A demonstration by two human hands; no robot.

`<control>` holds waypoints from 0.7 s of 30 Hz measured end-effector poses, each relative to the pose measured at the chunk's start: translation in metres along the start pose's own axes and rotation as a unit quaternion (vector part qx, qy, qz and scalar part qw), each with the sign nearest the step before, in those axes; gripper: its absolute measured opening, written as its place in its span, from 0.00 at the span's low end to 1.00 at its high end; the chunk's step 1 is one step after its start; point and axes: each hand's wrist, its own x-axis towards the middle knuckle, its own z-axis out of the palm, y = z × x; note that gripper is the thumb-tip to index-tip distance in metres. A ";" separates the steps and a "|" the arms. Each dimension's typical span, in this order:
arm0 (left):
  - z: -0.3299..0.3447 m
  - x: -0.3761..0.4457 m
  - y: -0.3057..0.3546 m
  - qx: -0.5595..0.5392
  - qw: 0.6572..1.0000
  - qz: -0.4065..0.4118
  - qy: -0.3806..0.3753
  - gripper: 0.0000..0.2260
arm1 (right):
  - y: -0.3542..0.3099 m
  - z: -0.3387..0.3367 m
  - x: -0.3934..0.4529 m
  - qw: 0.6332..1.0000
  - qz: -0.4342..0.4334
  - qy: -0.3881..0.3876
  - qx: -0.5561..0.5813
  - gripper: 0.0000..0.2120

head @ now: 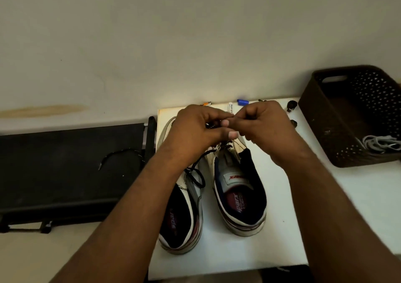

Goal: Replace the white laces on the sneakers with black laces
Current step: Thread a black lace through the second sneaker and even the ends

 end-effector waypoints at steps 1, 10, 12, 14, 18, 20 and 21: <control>0.000 0.001 -0.002 0.000 1.000 -0.010 0.025 0.09 | 0.000 -0.002 -0.001 1.000 0.018 -0.001 0.010 0.09; 0.007 0.004 -0.018 -0.001 0.993 -0.081 0.084 0.05 | 0.006 0.002 -0.007 0.953 0.179 -0.111 -0.218 0.17; 0.013 0.005 -0.020 0.012 0.993 -0.086 0.080 0.05 | 0.012 0.020 -0.008 0.906 0.145 -0.104 -0.384 0.16; 0.019 0.005 -0.023 0.031 0.993 -0.085 0.082 0.05 | 0.018 0.028 -0.006 0.898 0.139 -0.072 -0.412 0.14; 0.030 0.010 -0.029 0.106 0.989 -0.086 0.053 0.04 | 0.027 0.022 0.000 0.925 0.175 -0.046 -0.335 0.11; 0.032 0.011 -0.028 0.107 0.989 -0.095 0.043 0.05 | 0.029 0.012 0.000 0.946 0.213 -0.029 -0.240 0.07; 0.032 0.011 -0.027 0.110 0.988 -0.099 0.041 0.05 | 0.030 0.007 -0.001 0.953 0.234 -0.027 -0.189 0.05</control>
